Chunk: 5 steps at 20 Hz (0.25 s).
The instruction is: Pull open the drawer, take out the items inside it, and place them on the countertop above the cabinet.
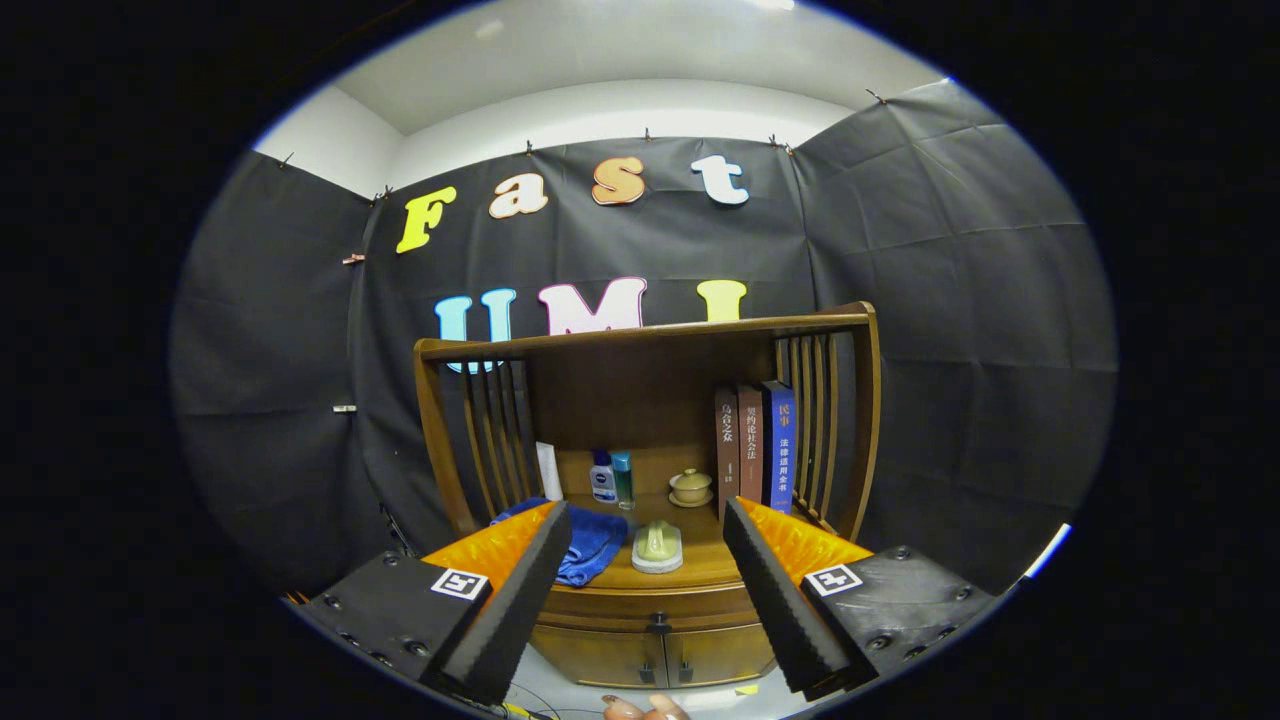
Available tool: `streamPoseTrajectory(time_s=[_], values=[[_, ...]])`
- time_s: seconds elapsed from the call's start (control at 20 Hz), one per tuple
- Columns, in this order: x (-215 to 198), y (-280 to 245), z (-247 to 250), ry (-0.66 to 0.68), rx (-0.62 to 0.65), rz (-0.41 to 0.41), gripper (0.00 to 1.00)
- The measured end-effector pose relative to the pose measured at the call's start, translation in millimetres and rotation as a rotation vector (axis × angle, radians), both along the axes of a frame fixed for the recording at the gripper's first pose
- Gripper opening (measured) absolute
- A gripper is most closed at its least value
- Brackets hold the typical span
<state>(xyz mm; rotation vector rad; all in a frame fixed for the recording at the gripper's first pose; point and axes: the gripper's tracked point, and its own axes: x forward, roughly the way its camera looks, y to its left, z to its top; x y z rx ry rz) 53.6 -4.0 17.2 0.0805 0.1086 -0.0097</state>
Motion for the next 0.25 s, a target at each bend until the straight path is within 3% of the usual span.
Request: streamPoseTrajectory(time_s=[0.25], values=[[-1.2,1.1,-0.3,0.003,-0.007,0.005,0.99]])
